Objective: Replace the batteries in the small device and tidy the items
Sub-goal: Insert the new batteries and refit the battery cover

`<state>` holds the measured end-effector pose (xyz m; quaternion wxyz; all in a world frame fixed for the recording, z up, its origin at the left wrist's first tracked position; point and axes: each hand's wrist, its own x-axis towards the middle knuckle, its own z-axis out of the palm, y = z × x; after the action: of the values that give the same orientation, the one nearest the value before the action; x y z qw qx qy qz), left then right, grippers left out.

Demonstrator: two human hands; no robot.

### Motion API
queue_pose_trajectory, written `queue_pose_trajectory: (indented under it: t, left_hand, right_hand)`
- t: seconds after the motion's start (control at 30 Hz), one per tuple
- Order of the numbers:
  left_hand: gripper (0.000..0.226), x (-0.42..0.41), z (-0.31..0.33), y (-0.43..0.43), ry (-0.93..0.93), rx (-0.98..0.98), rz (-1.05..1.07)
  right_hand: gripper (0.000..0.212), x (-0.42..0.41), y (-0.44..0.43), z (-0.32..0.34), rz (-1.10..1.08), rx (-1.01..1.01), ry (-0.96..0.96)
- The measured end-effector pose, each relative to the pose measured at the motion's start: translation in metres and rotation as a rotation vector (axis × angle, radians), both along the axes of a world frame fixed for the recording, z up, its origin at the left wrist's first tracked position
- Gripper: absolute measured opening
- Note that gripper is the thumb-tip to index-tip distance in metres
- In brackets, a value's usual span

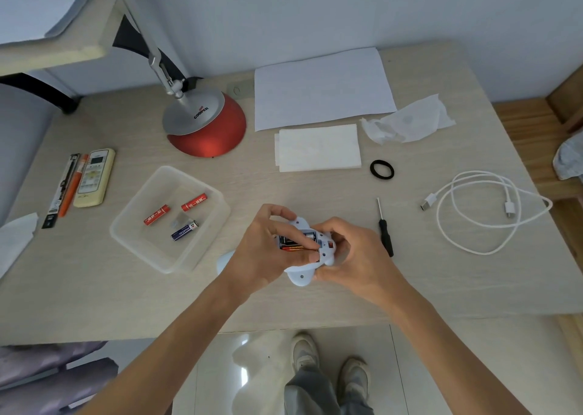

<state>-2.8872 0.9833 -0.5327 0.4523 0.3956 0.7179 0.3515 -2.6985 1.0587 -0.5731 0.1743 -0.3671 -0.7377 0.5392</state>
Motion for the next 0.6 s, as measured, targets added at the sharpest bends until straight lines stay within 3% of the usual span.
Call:
queue_pose_trajectory:
  t: [0.13,0.6]
  left_hand:
    - [0.035,0.004,-0.0008,0.0,-0.162,-0.082,0.114]
    - [0.031,-0.005,-0.0011,-0.001,-0.242,-0.03,0.061]
  right_hand:
    - [0.055,0.001,-0.0009,-0.0003,-0.002,0.005,-0.005]
    - [0.055,-0.0002,-0.0016,0.0003,-0.011,-0.008,0.001]
